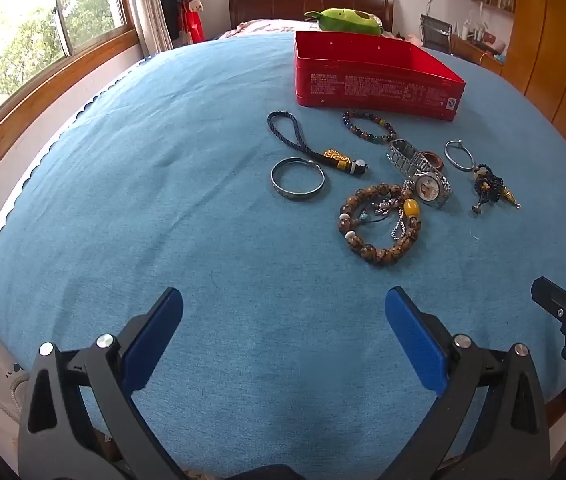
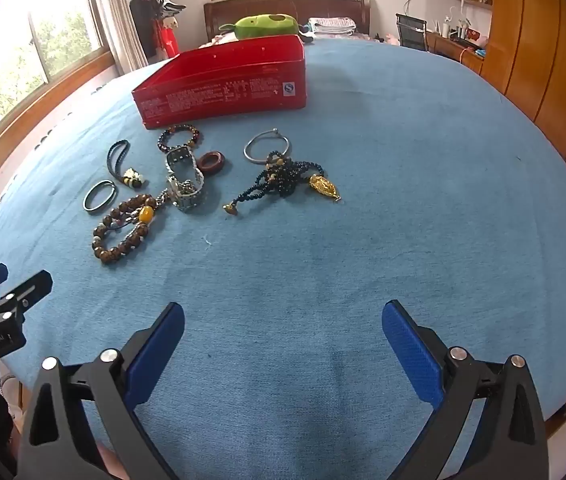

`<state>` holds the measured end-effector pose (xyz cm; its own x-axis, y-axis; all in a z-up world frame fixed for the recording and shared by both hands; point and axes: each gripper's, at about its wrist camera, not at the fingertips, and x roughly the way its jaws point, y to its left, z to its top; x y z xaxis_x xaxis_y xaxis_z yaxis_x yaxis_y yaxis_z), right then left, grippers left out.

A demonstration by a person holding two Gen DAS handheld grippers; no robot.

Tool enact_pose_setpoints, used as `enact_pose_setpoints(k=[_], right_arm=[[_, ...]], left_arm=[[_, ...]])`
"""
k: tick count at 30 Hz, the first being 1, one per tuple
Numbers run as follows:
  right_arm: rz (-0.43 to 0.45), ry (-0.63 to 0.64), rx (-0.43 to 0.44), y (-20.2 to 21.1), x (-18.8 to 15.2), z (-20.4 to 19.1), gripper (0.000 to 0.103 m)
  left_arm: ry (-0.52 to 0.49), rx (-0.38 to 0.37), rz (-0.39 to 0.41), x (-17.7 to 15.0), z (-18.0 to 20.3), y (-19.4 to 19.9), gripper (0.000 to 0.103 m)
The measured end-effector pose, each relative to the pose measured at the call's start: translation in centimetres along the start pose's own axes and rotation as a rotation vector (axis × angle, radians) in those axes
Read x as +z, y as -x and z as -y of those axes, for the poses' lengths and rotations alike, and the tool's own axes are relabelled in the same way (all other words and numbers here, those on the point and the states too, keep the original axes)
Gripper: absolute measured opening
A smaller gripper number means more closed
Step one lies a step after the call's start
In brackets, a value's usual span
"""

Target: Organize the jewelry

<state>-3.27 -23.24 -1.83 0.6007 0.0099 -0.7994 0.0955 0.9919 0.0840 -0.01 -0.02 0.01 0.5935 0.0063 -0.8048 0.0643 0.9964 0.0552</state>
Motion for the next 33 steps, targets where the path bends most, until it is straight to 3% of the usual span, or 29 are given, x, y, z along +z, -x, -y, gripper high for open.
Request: enact_pose_setpoints(k=[33], right_arm=[[-0.007,-0.005,0.005,-0.38,0.06,-0.09,0.099]], left_arm=[[0.0,0.002,-0.008,-0.23,-0.27,-0.91,0.1]])
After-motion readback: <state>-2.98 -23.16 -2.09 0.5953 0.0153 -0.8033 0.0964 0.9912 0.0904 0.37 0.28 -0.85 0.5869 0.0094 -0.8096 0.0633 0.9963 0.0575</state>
